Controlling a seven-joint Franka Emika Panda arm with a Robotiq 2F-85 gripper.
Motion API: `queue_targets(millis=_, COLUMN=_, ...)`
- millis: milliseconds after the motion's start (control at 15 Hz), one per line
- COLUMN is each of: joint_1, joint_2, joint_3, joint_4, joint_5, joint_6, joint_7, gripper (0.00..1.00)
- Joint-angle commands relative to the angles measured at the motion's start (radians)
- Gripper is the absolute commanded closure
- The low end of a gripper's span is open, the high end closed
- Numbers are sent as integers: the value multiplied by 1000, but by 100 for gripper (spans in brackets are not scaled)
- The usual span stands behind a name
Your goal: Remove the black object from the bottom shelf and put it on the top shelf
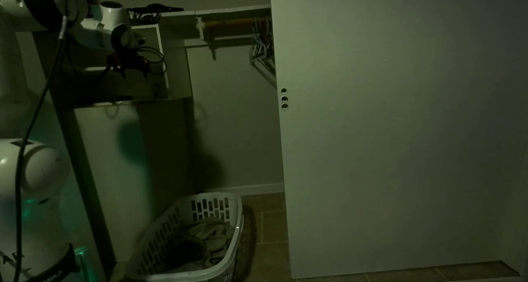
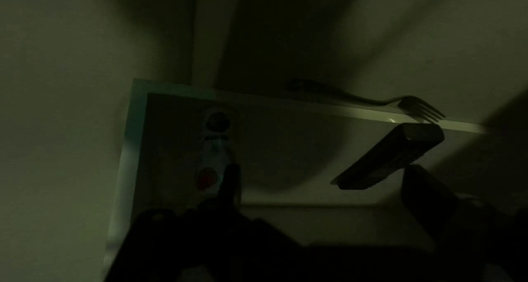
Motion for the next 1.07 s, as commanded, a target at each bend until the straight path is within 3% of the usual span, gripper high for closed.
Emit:
queue_targets(millis=0, joint_1=15, joint_2=88, joint_3=5, joint_4=43, joint_5=-85, joint_6=101, joint_7=17, gripper=0)
queue_targets(millis=467, joint_1=0, joint_2=65, joint_3=9, joint_4=8, joint_5=-70, joint_6=81, joint_7=10, gripper=0)
queue_targets(millis=800, joint_1=24, joint_2=144, joint_3=-2, joint_4=43, joint_5=-105, joint_6=129, joint_7=112, gripper=0)
queue_targets(millis=1000, joint_1=41, joint_2=173, joint_3=-34, joint_4=60, joint_5=-192, joint_6=182, joint_7=190, gripper=0)
